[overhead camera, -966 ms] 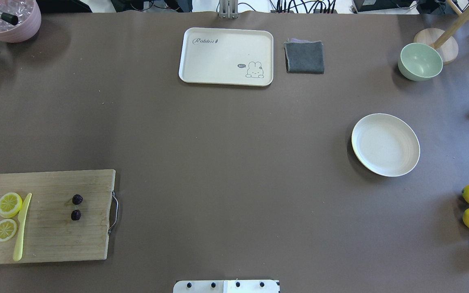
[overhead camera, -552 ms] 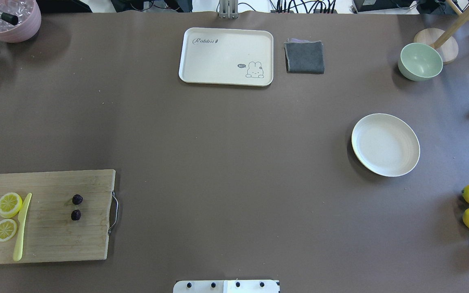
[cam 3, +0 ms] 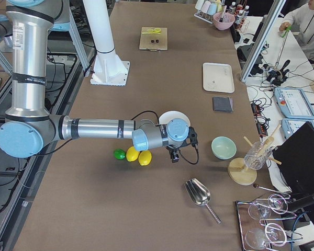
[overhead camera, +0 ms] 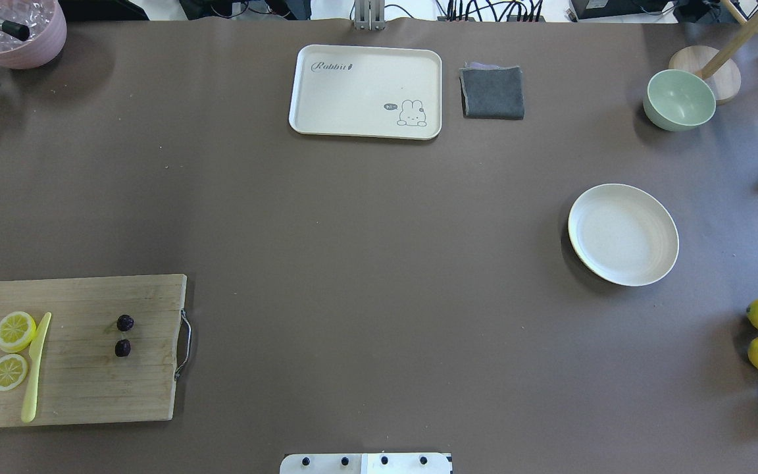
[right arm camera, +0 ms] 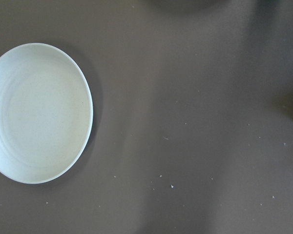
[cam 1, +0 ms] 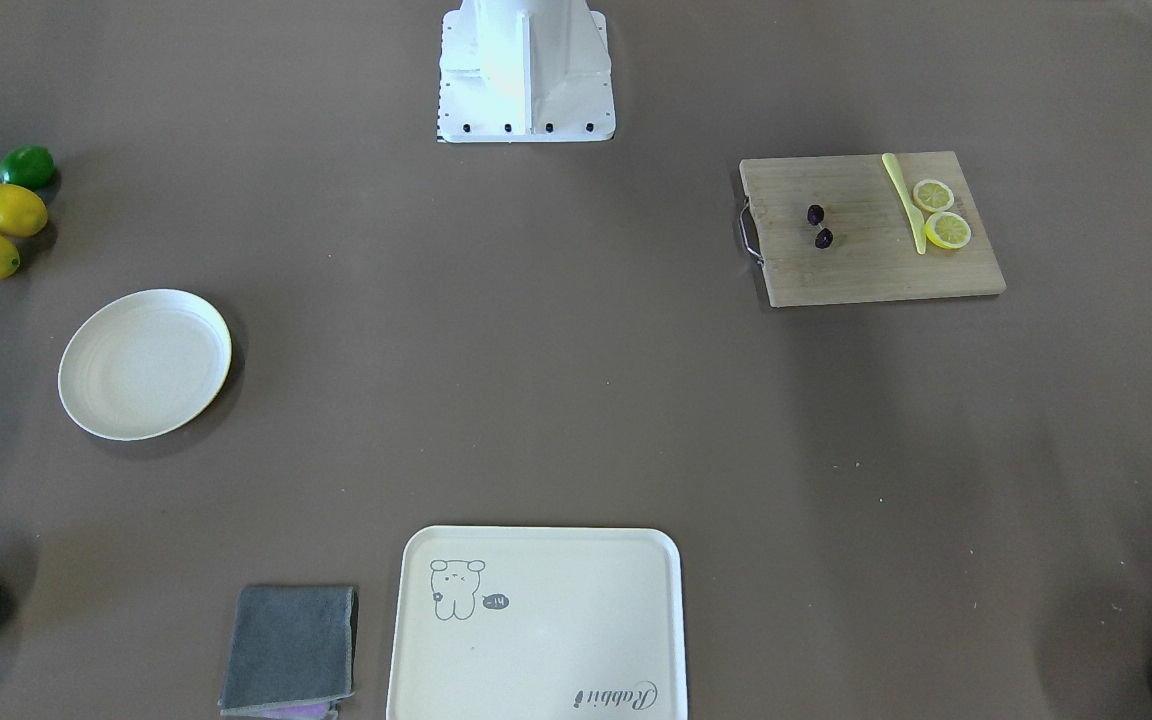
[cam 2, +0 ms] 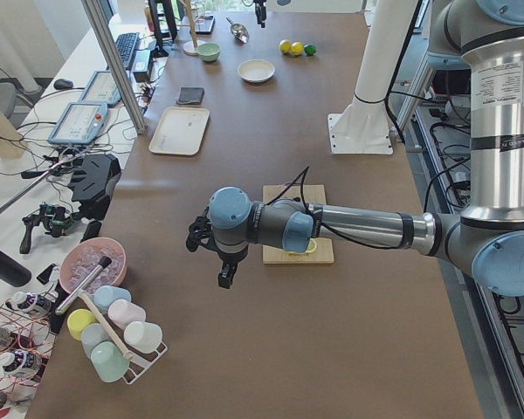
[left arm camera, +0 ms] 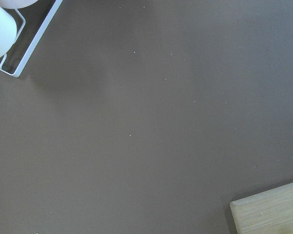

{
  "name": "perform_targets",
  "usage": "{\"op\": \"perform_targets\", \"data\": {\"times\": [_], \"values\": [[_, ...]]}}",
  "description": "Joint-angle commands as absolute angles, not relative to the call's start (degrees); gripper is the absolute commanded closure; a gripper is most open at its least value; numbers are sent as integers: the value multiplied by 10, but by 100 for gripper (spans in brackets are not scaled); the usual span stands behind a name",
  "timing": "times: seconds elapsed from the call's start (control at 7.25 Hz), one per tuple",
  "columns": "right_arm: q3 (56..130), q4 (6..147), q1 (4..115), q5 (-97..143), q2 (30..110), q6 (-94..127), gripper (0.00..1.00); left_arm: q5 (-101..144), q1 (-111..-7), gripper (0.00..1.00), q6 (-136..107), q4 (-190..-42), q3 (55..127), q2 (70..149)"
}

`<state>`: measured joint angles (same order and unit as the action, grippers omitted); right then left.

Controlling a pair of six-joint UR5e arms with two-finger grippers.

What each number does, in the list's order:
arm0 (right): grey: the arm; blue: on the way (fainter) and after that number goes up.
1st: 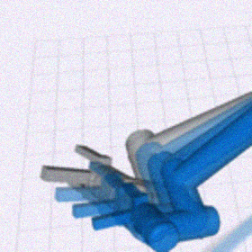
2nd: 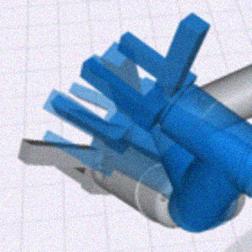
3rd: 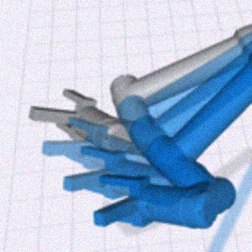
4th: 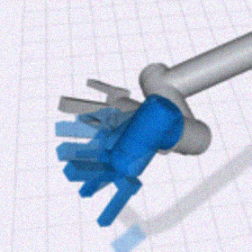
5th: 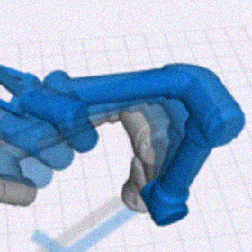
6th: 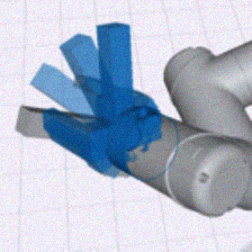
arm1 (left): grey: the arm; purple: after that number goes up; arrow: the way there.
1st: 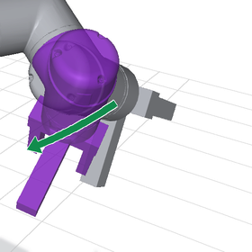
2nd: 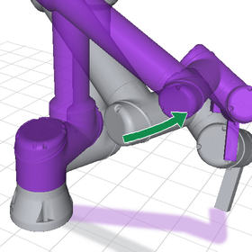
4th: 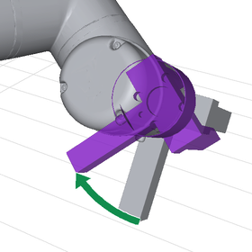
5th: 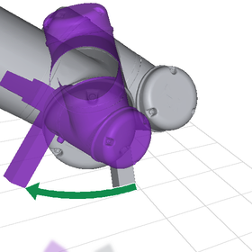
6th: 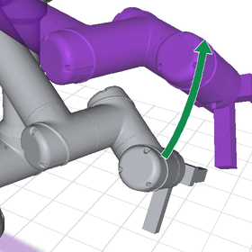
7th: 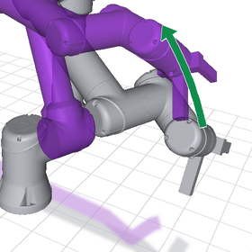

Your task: Place red cherry on plate

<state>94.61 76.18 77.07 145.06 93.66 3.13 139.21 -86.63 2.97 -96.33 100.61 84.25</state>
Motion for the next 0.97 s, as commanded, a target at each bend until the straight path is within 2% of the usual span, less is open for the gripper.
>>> {"op": "perform_targets", "data": {"times": [0.0,0.28,0.55,0.83], "values": [[942,731,729,1425,922,85,1,1394,-866,2,29,-998,1006,839],[928,671,681,1412,904,165,10,1394,-866,2,26,-1033,1006,814],[852,609,670,1416,863,166,10,1392,-866,2,27,-1033,1001,815],[847,598,661,1412,846,195,10,1393,-866,2,26,-1033,1003,810]]}}
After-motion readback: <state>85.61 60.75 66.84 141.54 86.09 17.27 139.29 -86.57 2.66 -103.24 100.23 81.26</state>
